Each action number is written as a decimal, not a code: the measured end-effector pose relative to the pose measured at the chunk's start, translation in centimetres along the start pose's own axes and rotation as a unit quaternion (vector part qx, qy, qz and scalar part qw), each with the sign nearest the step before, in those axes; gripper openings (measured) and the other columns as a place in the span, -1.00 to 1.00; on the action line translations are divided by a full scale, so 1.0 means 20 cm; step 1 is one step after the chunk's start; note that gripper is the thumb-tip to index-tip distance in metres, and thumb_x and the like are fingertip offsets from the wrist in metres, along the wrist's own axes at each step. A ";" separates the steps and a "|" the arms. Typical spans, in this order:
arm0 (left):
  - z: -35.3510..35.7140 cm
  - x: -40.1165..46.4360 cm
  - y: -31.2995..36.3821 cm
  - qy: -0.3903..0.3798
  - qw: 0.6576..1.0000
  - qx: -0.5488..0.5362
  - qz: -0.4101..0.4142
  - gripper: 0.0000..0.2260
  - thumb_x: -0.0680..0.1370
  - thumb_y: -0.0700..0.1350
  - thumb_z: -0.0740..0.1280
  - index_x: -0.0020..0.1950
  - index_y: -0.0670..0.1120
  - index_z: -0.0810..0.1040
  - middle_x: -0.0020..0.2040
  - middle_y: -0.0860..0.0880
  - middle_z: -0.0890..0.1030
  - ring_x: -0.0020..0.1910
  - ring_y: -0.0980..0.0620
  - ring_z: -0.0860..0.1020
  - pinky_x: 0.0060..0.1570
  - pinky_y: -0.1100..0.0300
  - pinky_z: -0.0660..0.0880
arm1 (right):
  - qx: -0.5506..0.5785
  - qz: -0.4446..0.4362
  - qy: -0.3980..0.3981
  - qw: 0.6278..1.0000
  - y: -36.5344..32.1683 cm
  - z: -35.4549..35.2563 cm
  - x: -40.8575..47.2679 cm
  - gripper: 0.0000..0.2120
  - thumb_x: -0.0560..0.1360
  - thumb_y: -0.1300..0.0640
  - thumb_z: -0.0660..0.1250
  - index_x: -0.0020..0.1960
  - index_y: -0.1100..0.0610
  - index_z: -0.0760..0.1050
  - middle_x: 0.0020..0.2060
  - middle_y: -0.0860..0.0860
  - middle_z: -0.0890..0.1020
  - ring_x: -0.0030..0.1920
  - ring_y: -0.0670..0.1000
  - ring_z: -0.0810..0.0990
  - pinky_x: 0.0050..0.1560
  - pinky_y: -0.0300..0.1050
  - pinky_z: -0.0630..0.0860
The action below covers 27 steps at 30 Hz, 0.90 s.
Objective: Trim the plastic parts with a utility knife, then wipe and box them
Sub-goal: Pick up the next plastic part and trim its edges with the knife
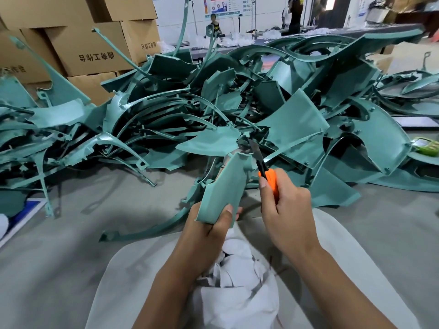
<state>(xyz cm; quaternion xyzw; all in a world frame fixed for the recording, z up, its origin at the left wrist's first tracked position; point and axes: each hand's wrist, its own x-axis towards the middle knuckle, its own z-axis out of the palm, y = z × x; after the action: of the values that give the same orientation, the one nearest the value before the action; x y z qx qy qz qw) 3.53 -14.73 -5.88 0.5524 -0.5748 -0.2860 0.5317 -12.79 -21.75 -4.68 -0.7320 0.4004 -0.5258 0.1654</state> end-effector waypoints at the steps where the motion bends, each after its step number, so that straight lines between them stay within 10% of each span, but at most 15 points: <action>1: 0.00 0.00 -0.01 -0.002 1.000 -0.009 -0.002 -0.77 0.54 0.14 0.25 0.14 0.33 0.59 0.04 0.18 0.73 0.11 0.20 0.67 0.04 0.43 0.52 | 0.006 0.002 0.007 1.000 -0.01 0.00 0.00 -0.72 0.71 0.11 0.22 -0.16 0.02 0.29 -0.49 -0.08 0.32 -0.49 0.01 0.31 -0.48 -0.22 0.19; 6: 0.00 0.00 0.04 0.040 0.998 0.012 0.035 -0.76 0.55 0.11 0.24 0.12 0.33 0.64 0.04 0.35 0.69 0.09 0.36 0.62 0.04 0.52 0.46 | 0.153 0.148 -0.036 0.976 -0.04 0.01 -0.02 -0.67 0.74 0.03 0.18 -0.17 0.12 0.37 -0.43 0.18 0.52 -0.49 0.18 0.48 -0.49 0.11 0.47; 11: 0.00 0.01 0.01 0.083 0.985 0.088 0.125 -0.72 0.63 -0.02 0.27 0.35 0.11 0.42 0.06 0.36 0.61 0.03 0.34 0.59 -0.05 0.41 0.51 | 0.479 0.283 -0.139 0.819 -0.11 -0.01 -0.02 -0.66 0.73 -0.01 0.18 -0.02 0.26 0.49 -0.44 0.22 0.48 -0.58 0.07 0.39 -0.58 -0.16 0.42; 14: -0.01 0.04 0.01 0.057 0.972 0.143 0.179 -0.64 0.68 -0.13 0.22 0.47 0.07 0.38 0.18 0.35 0.56 0.15 0.28 0.57 0.12 0.13 0.57 | 0.528 0.280 -0.158 0.786 -0.13 0.00 -0.02 -0.66 0.72 -0.01 0.20 0.01 0.26 0.51 -0.45 0.22 0.46 -0.60 0.05 0.39 -0.59 -0.18 0.42; 21: -0.03 0.07 0.03 0.023 0.949 0.191 0.249 -0.27 0.57 -0.38 0.17 0.68 0.07 0.12 0.55 0.20 0.34 0.51 0.11 0.38 0.42 0.37 0.27 | 0.542 0.272 -0.195 0.771 -0.13 -0.02 -0.01 -0.63 0.63 -0.09 0.26 0.02 0.25 0.49 -0.47 0.22 0.46 -0.61 0.05 0.38 -0.59 -0.19 0.42; 27: -0.03 0.08 0.02 0.028 0.939 0.208 0.271 -0.50 0.71 -0.08 0.10 0.67 0.06 0.14 0.56 0.11 0.32 0.55 0.05 0.33 0.47 0.32 0.25 | 0.597 0.272 -0.213 0.724 -0.14 -0.04 -0.01 -0.68 0.64 -0.05 0.25 -0.01 0.22 0.54 -0.47 0.17 0.45 -0.61 0.03 0.35 -0.63 -0.23 0.38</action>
<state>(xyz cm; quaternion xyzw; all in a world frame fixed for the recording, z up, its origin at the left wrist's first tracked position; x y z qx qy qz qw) 4.23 -15.94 -4.87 0.4821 -0.7341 0.0108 0.4780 -12.32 -19.65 -2.68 -0.4346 0.1400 -0.4186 0.7851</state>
